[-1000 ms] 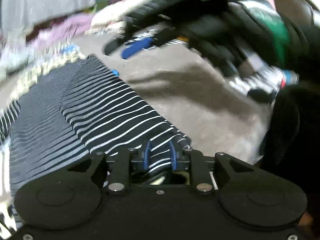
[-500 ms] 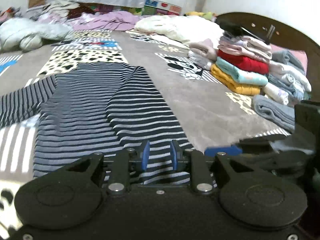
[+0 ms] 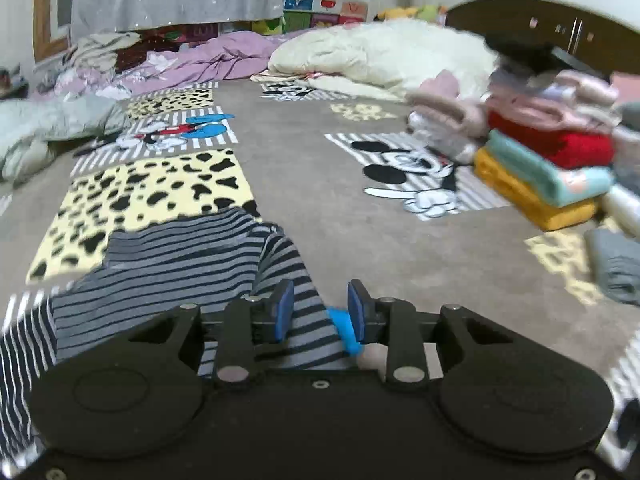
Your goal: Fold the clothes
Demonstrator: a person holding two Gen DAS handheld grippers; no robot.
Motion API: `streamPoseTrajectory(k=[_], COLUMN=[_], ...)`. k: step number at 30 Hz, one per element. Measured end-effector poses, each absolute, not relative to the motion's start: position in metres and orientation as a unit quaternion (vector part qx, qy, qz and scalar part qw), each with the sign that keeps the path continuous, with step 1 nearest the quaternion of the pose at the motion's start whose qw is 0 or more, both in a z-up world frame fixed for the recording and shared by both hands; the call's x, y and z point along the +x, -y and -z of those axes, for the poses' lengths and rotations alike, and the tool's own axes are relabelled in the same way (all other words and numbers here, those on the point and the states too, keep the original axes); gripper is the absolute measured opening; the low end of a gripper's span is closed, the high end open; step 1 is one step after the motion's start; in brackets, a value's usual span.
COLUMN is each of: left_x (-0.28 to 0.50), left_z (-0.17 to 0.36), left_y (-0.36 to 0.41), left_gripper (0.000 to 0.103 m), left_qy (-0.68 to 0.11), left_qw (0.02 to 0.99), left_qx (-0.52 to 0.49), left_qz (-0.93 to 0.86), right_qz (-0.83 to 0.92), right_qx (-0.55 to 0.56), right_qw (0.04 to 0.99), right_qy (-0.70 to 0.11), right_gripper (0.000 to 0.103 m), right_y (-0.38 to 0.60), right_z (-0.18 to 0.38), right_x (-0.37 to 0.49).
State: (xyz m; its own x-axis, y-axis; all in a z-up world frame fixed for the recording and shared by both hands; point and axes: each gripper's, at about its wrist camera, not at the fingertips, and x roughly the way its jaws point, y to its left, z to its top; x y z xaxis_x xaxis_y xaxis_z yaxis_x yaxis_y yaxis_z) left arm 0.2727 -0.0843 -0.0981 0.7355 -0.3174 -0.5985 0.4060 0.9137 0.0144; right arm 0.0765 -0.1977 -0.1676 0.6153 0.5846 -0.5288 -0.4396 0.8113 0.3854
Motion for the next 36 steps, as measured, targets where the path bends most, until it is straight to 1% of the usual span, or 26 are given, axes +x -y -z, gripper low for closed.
streamPoseTrajectory(k=[4, 6, 7, 10, 12, 13, 15, 16, 17, 20, 23, 24, 26, 32, 34, 36], left_x=[0.297, 0.305, 0.309, 0.32, 0.328, 0.328, 0.324, 0.322, 0.321, 0.328, 0.334, 0.339, 0.348, 0.373, 0.374, 0.371], left_z=[0.118, 0.123, 0.124, 0.126, 0.133, 0.134, 0.124, 0.117, 0.111, 0.101, 0.103, 0.105, 0.111, 0.128, 0.138, 0.132], left_y=[0.108, 0.105, 0.102, 0.085, 0.082, 0.08, 0.07, 0.062, 0.056, 0.045, 0.064, 0.074, 0.079, 0.08, 0.087, 0.082], left_gripper=[0.028, 0.012, 0.007, 0.007, 0.007, 0.009, 0.025, 0.038, 0.039, 0.037, 0.037, 0.035, 0.004, 0.003, 0.003, 0.004], left_qy=[-0.316, -0.314, -0.312, -0.312, -0.334, -0.337, -0.33, -0.322, -0.318, -0.318, -0.33, -0.335, -0.344, -0.368, -0.374, -0.373], left_qw=[0.927, 0.93, 0.932, 0.939, 0.928, 0.925, 0.927, 0.93, 0.932, 0.933, 0.926, 0.923, 0.922, 0.922, 0.917, 0.915], left_qx=[0.137, 0.139, 0.136, 0.102, 0.107, 0.11, 0.079, 0.057, 0.04, 0.012, 0.056, 0.075, 0.081, 0.069, 0.098, 0.089], left_qz=[0.148, 0.131, 0.124, 0.106, 0.127, 0.138, 0.158, 0.165, 0.168, 0.166, 0.175, 0.174, 0.157, 0.097, 0.102, 0.123], right_qz=[-0.297, -0.304, -0.306, -0.312, -0.316, -0.317, -0.316, -0.316, -0.317, -0.318, -0.322, -0.324, -0.328, -0.33, -0.329, -0.33], right_qx=[0.121, 0.126, 0.128, 0.144, 0.153, 0.155, 0.162, 0.172, 0.178, 0.183, 0.188, 0.189, 0.192, 0.183, 0.184, 0.187], right_qw=[0.889, 0.887, 0.887, 0.884, 0.881, 0.88, 0.875, 0.872, 0.87, 0.869, 0.867, 0.867, 0.867, 0.867, 0.864, 0.858], right_qy=[-0.327, -0.323, -0.322, -0.318, -0.317, -0.319, -0.328, -0.331, -0.332, -0.333, -0.33, -0.328, -0.323, -0.326, -0.334, -0.347], right_gripper=[0.017, 0.017, 0.017, 0.017, 0.017, 0.017, 0.017, 0.017, 0.017, 0.017, 0.017, 0.017, 0.017, 0.016, 0.016, 0.016], right_y=[0.205, 0.207, 0.208, 0.213, 0.214, 0.214, 0.214, 0.215, 0.216, 0.218, 0.219, 0.219, 0.22, 0.221, 0.221, 0.221], right_z=[0.168, 0.168, 0.169, 0.169, 0.17, 0.171, 0.175, 0.177, 0.178, 0.178, 0.178, 0.177, 0.176, 0.175, 0.178, 0.182], right_x=[0.08, 0.081, 0.082, 0.085, 0.087, 0.088, 0.092, 0.094, 0.096, 0.096, 0.096, 0.096, 0.095, 0.094, 0.096, 0.098])
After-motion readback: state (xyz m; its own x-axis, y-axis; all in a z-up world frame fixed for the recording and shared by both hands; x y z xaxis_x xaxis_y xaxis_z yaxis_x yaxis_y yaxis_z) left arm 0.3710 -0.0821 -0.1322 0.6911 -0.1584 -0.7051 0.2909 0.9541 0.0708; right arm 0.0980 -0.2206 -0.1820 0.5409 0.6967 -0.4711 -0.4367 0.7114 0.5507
